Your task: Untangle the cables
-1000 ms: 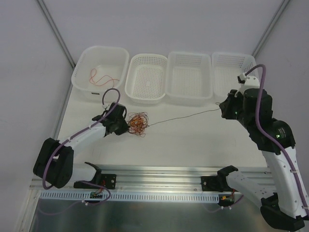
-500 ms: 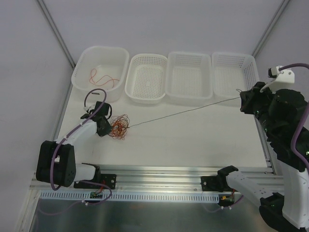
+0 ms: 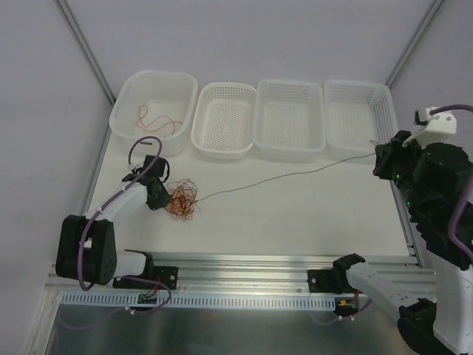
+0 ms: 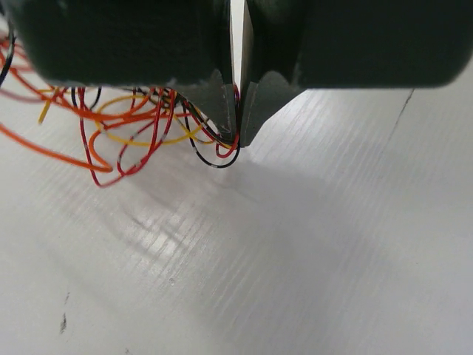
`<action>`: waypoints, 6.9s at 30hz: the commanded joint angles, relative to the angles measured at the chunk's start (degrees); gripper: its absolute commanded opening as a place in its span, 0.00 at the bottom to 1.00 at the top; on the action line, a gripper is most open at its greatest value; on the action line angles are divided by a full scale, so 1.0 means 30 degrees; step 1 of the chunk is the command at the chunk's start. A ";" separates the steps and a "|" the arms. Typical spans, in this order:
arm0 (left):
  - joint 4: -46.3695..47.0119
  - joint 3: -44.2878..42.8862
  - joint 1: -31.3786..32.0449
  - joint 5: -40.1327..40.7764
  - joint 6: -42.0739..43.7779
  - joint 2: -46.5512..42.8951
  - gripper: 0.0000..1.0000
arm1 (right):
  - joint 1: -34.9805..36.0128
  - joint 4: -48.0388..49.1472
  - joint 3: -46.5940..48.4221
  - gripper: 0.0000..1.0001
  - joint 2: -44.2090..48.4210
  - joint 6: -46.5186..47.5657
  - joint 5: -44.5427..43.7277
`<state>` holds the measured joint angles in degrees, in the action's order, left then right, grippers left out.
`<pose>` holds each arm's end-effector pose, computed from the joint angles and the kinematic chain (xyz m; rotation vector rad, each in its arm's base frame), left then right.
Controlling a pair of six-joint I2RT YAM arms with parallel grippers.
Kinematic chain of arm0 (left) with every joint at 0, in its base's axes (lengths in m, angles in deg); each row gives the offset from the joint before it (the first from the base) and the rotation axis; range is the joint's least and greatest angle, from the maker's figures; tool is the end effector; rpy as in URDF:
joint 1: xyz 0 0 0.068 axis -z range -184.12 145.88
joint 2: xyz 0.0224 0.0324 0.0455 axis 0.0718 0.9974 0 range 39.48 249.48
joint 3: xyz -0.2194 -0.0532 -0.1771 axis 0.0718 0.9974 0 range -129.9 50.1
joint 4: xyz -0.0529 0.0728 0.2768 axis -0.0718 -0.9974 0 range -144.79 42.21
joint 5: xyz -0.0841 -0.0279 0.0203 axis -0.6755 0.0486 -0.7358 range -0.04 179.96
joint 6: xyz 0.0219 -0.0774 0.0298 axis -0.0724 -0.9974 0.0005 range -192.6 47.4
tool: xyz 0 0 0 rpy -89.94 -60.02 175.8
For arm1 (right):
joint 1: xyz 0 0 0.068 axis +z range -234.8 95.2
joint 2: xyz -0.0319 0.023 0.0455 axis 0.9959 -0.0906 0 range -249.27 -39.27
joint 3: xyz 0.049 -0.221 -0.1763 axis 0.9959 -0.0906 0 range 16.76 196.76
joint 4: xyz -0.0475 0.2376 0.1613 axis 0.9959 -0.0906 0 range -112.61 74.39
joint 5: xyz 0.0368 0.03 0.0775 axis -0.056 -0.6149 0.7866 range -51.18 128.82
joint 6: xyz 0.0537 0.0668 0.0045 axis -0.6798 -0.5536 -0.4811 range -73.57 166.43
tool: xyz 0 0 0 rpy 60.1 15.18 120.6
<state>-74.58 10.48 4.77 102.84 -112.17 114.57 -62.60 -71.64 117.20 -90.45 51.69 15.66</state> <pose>0.2763 -0.0261 0.1405 -0.7606 2.4982 0.0042 0.1250 0.0188 0.5622 -0.1002 1.6777 -0.1187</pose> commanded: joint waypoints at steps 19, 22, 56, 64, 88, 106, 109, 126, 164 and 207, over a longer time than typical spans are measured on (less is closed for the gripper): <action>-0.0564 -0.0653 0.0349 -0.5291 0.6100 -0.5312 0.00 | 0.0036 0.5694 -1.4764 0.83 -0.2040 0.0933 0.8756; -0.0389 -0.0390 0.0349 -0.5350 0.6189 -0.5489 0.00 | 0.2316 0.6194 -1.4119 0.84 -0.3498 0.2779 1.0057; -0.0826 -0.0067 0.0349 -0.1925 0.5399 -0.6659 0.00 | 0.8161 0.7574 -0.9484 0.01 -1.3220 0.6219 1.3755; -0.1296 -0.0213 0.0056 -0.0458 0.5193 -0.6632 0.00 | 0.4442 0.5498 -1.0106 0.01 -0.4891 0.5427 1.1150; -0.1355 0.0167 -0.0266 -0.5727 0.3906 -0.6040 0.34 | -0.0309 0.6986 -0.8103 0.01 -0.1104 0.1618 1.5187; -0.0360 -0.0650 0.5314 -0.9108 -0.0517 -0.8335 0.96 | 0.0364 0.6137 -0.8812 0.01 -0.2716 0.1881 1.5367; 0.0664 -0.1383 0.7490 -0.7991 -0.1281 -0.6583 0.93 | 0.0599 0.6167 -0.8930 0.01 -0.2745 0.1705 1.4781; 0.2571 -0.7887 1.5290 -0.0105 0.1267 0.5025 0.76 | 0.0776 0.5815 -0.9662 0.01 -0.1867 0.0885 1.4223; -0.3522 -0.3787 -0.2133 0.0330 0.5924 -0.6544 0.00 | -0.7133 0.3296 -0.9635 0.01 -0.1485 -0.0784 0.9359; 0.2278 -0.3548 1.2974 -0.1688 -0.3655 0.0045 0.20 | -0.2274 0.7222 -1.2185 0.45 -0.6494 -0.0172 1.0620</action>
<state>-71.17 2.48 42.18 93.53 -117.31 111.90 -71.56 -54.20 78.99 -109.18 49.57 48.75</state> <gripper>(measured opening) 0.173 0.395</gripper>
